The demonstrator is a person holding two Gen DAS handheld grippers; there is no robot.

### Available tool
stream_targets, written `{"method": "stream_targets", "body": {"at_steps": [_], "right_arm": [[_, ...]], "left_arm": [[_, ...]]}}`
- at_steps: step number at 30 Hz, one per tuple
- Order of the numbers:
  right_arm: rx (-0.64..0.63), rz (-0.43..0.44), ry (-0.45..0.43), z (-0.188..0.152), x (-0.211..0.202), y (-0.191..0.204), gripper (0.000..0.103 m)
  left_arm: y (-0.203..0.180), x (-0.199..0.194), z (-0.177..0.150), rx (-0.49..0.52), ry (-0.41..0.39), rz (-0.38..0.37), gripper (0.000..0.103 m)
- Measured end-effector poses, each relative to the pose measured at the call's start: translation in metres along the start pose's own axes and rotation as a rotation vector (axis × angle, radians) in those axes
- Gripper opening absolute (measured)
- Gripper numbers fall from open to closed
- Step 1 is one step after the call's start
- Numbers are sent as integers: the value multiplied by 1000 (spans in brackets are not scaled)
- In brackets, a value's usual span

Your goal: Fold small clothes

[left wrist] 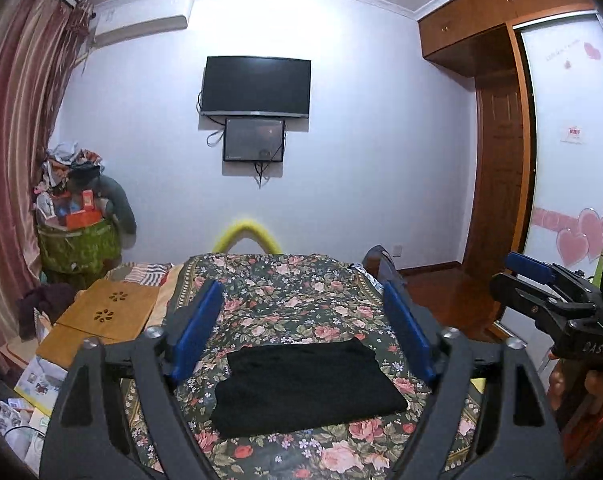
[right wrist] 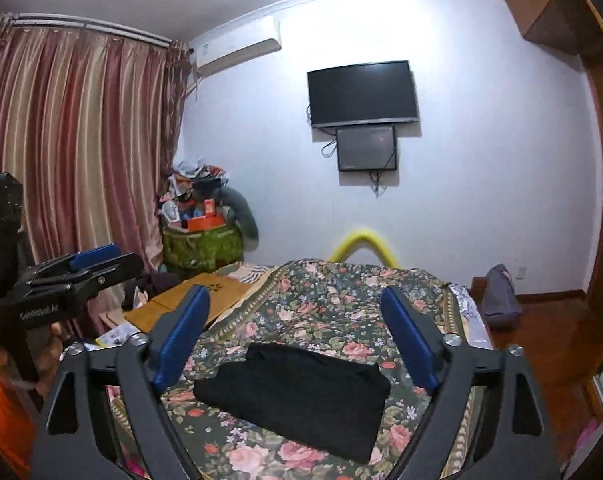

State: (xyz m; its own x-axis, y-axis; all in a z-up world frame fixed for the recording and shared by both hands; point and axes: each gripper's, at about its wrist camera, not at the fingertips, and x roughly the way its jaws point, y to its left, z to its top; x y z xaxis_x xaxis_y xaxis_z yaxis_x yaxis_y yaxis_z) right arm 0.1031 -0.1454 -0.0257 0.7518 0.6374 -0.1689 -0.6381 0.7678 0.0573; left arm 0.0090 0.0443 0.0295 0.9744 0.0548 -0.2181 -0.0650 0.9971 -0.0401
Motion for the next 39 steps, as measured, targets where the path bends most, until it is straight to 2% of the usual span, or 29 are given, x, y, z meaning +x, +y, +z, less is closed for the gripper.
{"method": "stream_targets", "body": {"at_steps": [2, 7, 14, 39], "right_arm": [[16, -18, -9, -3, -2, 1, 102], [27, -56, -10, -6, -9, 2, 103], [48, -74, -6, -8, -15, -4, 103], [55, -78, 22, -17, -22, -4, 103]], "left_arm": [[-4, -7, -3, 2, -3, 9, 94], [-6, -11, -8, -13, 11, 6, 100], [-12, -17, -12, 5, 2, 22, 101], [-17, -16, -15, 34, 3, 10, 103]]}}
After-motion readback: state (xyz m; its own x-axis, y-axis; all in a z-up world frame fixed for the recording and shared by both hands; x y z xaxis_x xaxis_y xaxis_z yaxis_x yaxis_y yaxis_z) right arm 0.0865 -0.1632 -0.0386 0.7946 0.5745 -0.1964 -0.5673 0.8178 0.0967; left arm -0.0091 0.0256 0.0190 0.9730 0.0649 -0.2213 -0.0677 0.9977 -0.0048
